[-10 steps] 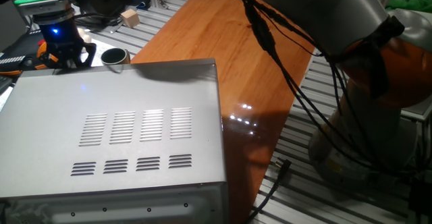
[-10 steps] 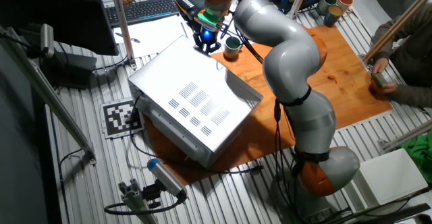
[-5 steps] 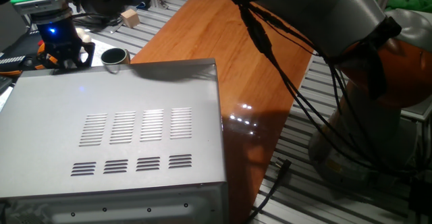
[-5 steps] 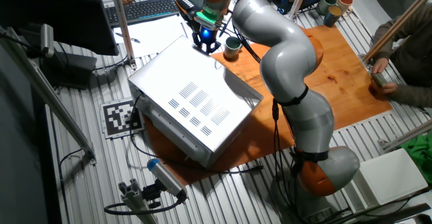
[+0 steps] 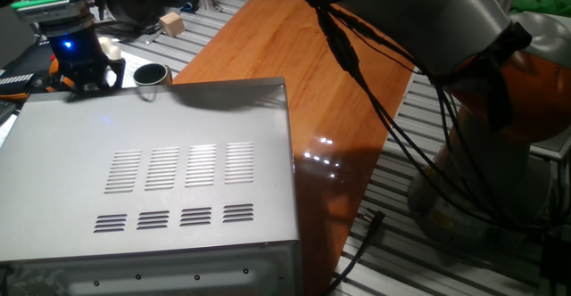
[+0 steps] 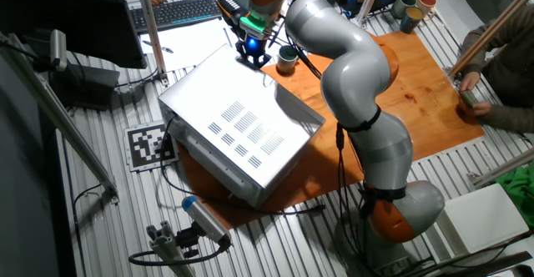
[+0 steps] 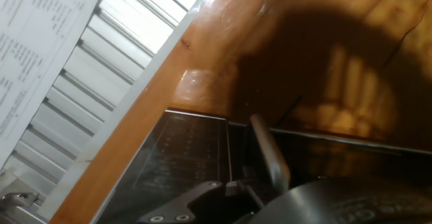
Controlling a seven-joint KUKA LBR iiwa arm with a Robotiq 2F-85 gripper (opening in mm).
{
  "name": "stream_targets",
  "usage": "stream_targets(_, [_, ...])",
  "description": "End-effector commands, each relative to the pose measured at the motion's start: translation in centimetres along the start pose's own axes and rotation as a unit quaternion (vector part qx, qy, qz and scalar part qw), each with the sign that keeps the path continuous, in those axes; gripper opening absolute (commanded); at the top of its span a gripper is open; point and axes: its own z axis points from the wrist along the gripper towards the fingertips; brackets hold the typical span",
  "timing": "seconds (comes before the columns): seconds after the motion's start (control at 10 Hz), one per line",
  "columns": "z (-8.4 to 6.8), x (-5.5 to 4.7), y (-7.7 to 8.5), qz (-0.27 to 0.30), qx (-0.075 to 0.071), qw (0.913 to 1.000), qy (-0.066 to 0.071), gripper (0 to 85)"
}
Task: Put the bowl into the microwave
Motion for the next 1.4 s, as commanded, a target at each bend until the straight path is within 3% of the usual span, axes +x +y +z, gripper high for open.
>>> stream_targets(0.0, [0.0,0.0,-0.1,-0.006,-0.005,1.0000,0.003,17.0])
stream_targets(0.1, [0.1,-0.3,-0.2,-0.016,-0.009,0.9998,0.005,0.0])
stream_targets(0.3, [0.3,-0.6,-0.2,-0.022,-0.001,0.9998,0.004,0.0])
stream_targets(0.8, [0.2,-1.1,-0.3,-0.021,0.000,0.9998,-0.001,0.0])
stream_targets(1.3, [-0.4,-2.0,-0.5,-0.027,-0.014,0.9995,-0.005,0.0])
